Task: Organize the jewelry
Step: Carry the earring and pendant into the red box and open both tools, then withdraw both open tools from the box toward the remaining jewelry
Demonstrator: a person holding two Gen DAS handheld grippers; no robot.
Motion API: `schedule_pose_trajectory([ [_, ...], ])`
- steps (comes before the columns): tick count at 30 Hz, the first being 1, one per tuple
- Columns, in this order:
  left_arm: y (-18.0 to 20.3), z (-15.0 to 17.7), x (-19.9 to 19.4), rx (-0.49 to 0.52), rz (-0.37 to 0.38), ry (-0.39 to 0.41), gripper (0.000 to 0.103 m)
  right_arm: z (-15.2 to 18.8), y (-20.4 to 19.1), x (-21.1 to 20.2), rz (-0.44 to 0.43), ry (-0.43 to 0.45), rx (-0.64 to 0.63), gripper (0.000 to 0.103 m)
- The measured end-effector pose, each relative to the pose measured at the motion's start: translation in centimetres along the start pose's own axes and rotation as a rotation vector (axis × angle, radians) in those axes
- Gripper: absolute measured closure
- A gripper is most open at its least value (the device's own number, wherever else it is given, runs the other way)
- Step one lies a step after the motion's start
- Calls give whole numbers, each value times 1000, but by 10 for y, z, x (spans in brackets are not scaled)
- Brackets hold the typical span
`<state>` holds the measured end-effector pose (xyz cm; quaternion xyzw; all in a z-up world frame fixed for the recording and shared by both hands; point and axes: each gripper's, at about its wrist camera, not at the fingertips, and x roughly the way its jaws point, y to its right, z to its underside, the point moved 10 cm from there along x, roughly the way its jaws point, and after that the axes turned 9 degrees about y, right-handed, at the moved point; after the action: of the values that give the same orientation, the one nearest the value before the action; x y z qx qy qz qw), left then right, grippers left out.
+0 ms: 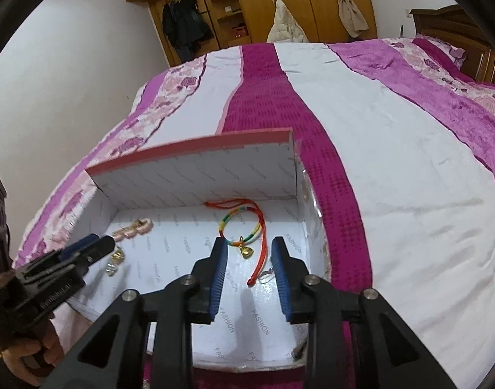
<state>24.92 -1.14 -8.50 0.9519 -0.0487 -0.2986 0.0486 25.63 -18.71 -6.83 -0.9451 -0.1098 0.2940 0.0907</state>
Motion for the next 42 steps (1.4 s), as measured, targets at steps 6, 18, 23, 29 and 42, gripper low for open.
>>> schedule_pose_trajectory([
  [6,0,-13,-21,-17,19,25,73,-18,0,-26,-16,37,19,70],
  [18,-6,-22,-82,-1,16,62,71,-30,-17,-90,-35,110,20,62],
  [23,-12,-14,-98,-10,11,45,69,-19,-29,-110,-46,105,5,62],
  [29,-17,5,-111,-27,15,13,68,3,-39,-121,-55,70,-10,62],
  [42,-20,67,-122,-56,21,-109,68,74,-39,-127,-50,-61,-20,62],
])
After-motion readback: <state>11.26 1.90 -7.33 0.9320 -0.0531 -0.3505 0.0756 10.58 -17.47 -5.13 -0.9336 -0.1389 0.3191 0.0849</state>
